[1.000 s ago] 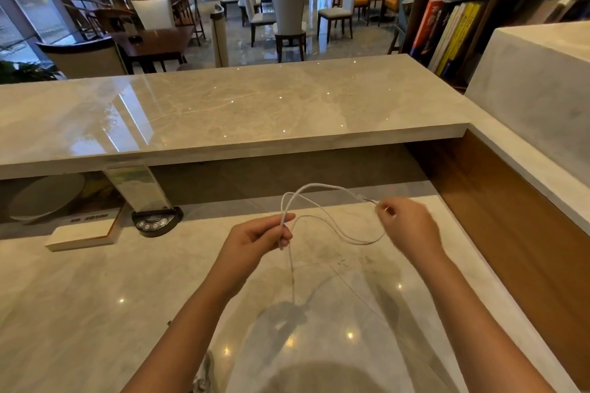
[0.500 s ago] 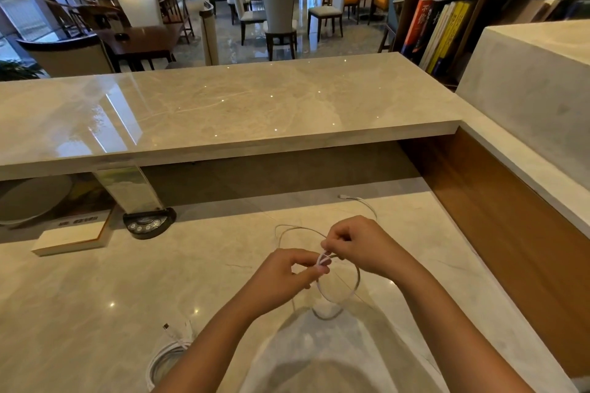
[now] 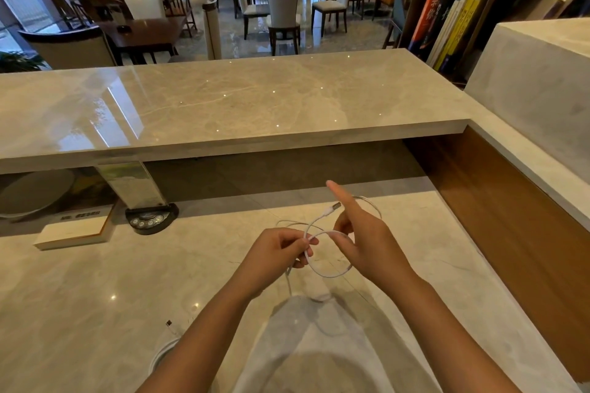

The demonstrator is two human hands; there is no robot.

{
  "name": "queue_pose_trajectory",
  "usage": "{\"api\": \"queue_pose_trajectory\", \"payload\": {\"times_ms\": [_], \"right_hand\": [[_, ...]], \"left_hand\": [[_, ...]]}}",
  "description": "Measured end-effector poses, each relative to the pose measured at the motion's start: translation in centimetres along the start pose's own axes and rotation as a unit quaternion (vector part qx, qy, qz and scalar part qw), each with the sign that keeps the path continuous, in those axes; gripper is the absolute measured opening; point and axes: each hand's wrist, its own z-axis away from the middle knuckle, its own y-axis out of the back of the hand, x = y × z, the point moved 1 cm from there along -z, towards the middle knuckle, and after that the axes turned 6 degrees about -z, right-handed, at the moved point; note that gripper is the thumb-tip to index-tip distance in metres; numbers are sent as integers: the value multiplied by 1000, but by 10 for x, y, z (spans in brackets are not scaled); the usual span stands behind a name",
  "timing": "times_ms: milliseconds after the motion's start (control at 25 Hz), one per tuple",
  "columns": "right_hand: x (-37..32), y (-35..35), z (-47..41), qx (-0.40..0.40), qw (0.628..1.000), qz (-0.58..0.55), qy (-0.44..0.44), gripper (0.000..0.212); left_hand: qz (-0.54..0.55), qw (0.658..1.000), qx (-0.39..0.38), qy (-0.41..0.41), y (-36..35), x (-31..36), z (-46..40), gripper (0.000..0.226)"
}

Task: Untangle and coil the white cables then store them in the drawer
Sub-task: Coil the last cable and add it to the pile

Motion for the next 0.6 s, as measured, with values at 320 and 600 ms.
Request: {"api": "queue_pose_trajectory", "payload": {"times_ms": [320, 600], "right_hand": [[20, -2, -4, 76, 952, 250, 160, 57], [8, 14, -9, -154, 946, -241, -149, 18]], "left_hand": [[-165, 983, -3, -75, 6, 7, -2, 19], [-102, 990, 33, -96, 12, 6, -2, 19]]}}
